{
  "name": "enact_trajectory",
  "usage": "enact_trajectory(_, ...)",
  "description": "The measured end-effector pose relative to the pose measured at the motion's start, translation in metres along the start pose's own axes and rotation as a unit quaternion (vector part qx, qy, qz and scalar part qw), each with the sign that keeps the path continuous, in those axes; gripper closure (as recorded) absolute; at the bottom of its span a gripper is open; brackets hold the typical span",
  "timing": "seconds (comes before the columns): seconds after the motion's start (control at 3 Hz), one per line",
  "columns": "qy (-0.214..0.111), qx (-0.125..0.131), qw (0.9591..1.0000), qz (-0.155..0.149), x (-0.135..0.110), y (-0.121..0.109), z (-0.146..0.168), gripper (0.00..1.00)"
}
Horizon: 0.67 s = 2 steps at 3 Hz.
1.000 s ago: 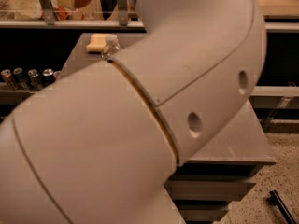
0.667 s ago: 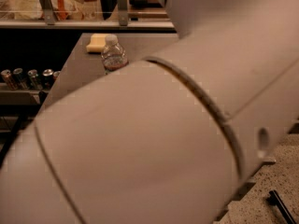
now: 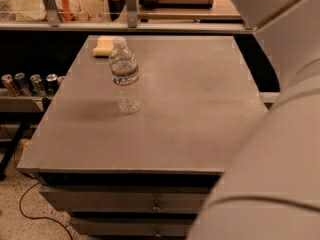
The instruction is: Pick apple
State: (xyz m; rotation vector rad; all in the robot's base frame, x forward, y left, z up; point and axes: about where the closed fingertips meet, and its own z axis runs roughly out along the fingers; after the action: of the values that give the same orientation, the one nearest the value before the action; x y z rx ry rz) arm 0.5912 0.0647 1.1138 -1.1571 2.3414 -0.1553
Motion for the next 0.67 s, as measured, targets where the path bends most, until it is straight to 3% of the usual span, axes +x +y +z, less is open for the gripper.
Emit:
enact_trajectory(0.33,0.002,-0.002,0.9993,0.038,0.028,0.026,-0.001,1.0)
enact_trajectory(0.67,0.017,-0.023,0.9982,0.052,0.042,0.068,0.004,1.0)
